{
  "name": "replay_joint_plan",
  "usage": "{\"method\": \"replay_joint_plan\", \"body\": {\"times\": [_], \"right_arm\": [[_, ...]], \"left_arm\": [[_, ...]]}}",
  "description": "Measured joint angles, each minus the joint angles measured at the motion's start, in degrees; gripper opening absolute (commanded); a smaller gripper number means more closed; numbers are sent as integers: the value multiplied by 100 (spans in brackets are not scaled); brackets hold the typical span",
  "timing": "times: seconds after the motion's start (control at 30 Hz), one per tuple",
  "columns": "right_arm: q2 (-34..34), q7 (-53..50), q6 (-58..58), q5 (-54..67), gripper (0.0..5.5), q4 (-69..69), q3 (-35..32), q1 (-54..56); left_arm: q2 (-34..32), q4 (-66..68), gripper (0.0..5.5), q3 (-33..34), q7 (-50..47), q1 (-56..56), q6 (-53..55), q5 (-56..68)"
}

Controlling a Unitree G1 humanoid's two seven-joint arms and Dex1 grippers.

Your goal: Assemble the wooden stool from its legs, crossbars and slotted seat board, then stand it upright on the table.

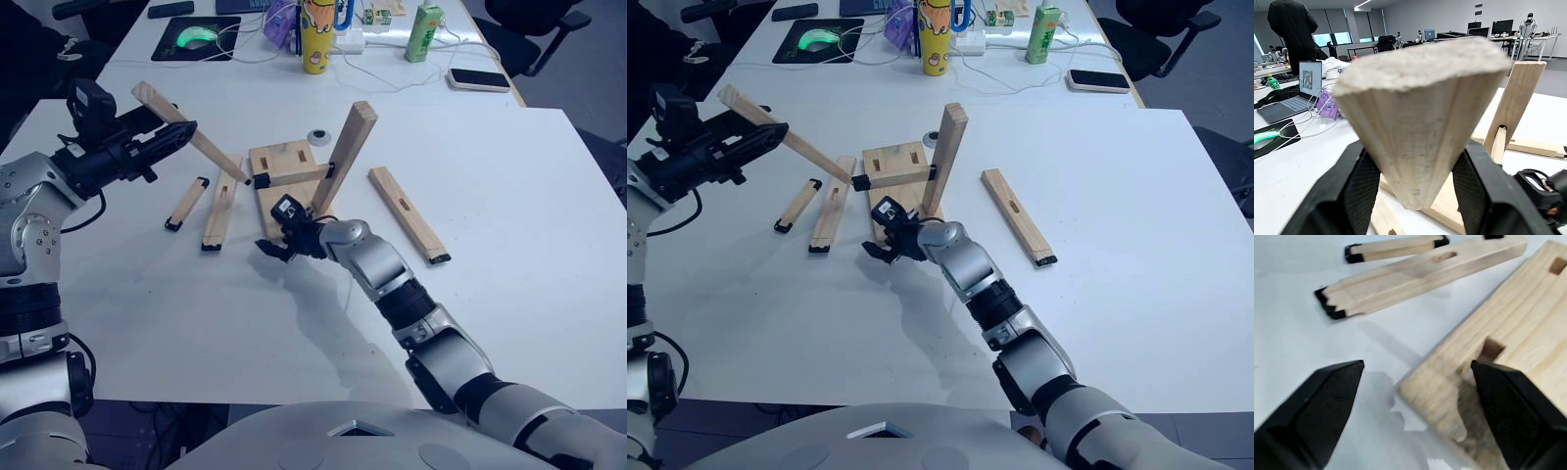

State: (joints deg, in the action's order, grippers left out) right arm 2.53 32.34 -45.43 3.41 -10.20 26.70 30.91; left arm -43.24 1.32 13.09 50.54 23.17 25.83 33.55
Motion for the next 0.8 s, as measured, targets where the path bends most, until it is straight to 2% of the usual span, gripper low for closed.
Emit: {"method": "replay_joint_plan", "body": {"times": [0.1,0.23,0.33,0.47,0.53,0.8], "right_arm": [[477,303,-495,134,406,692,178,-205],[816,396,-549,172,406,1059,240,-383],[836,316,-441,181,406,1091,162,-464],[559,-241,326,321,406,1169,-536,-1109],[537,-348,646,377,406,1347,-675,-1368],[815,-107,879,664,406,2394,-831,-1996]], "left_arm": [[94,-71,207,79,-112,-1,-47,0],[331,-236,207,207,-328,-22,-116,22],[479,-427,207,221,-417,-128,-109,53],[707,-573,207,161,-513,-161,-66,96],[763,-613,207,150,-536,-207,-49,98],[825,-893,207,167,-632,-417,30,103]]}}
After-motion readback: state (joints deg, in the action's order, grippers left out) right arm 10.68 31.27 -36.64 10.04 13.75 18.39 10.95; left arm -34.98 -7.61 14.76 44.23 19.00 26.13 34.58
